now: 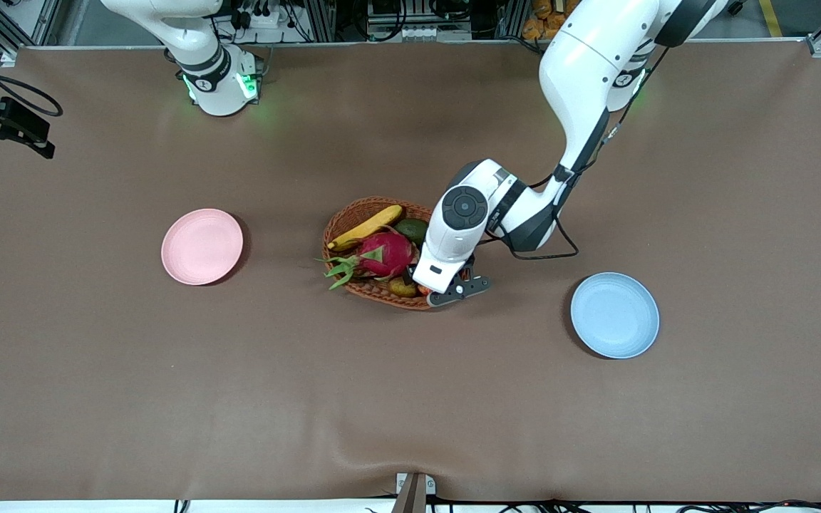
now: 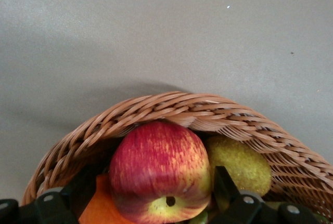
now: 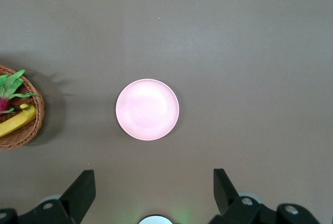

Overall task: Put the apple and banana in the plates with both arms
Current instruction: 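Lower the left gripper and close it on the red apple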

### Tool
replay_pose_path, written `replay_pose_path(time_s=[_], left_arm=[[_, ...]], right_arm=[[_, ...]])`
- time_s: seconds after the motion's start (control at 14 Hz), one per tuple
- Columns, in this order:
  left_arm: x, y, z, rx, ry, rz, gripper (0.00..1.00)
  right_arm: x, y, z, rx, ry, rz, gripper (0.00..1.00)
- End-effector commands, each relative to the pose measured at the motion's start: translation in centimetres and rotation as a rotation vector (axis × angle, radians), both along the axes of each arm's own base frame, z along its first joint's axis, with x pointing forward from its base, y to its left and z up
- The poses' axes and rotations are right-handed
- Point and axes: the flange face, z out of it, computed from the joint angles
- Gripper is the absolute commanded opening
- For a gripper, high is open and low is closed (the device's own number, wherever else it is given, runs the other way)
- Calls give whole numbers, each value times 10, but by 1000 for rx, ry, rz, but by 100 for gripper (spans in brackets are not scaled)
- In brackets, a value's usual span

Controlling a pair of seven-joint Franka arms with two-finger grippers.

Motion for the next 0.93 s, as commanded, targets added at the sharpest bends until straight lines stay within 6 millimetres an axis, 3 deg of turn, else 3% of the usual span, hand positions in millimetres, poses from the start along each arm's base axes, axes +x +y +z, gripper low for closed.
replay_pose_path(time_s=[0.0, 0.14, 0.21, 0.29, 0.5, 0.64, 0.86], left_arm=[[3, -6, -1, 1, -31, 10, 94], [3, -6, -1, -1, -34, 10, 55], [4, -5, -1, -2, -33, 11, 20], [5, -5, 0, -3, -34, 7, 0], [10, -2, 16, -12, -52, 12, 0], [16, 4, 37, -21, -69, 20, 0], [32, 33, 82, -3, -73, 11, 0]], right_arm=[[3, -1, 3, -13, 3, 9, 100], [3, -2, 4, -13, 0, 8, 100], [3, -3, 3, -13, 3, 6, 100], [3, -3, 3, -13, 3, 6, 100], [3, -3, 3, -13, 3, 6, 100], [3, -3, 2, -13, 4, 6, 100], [3, -3, 2, -13, 4, 6, 100]])
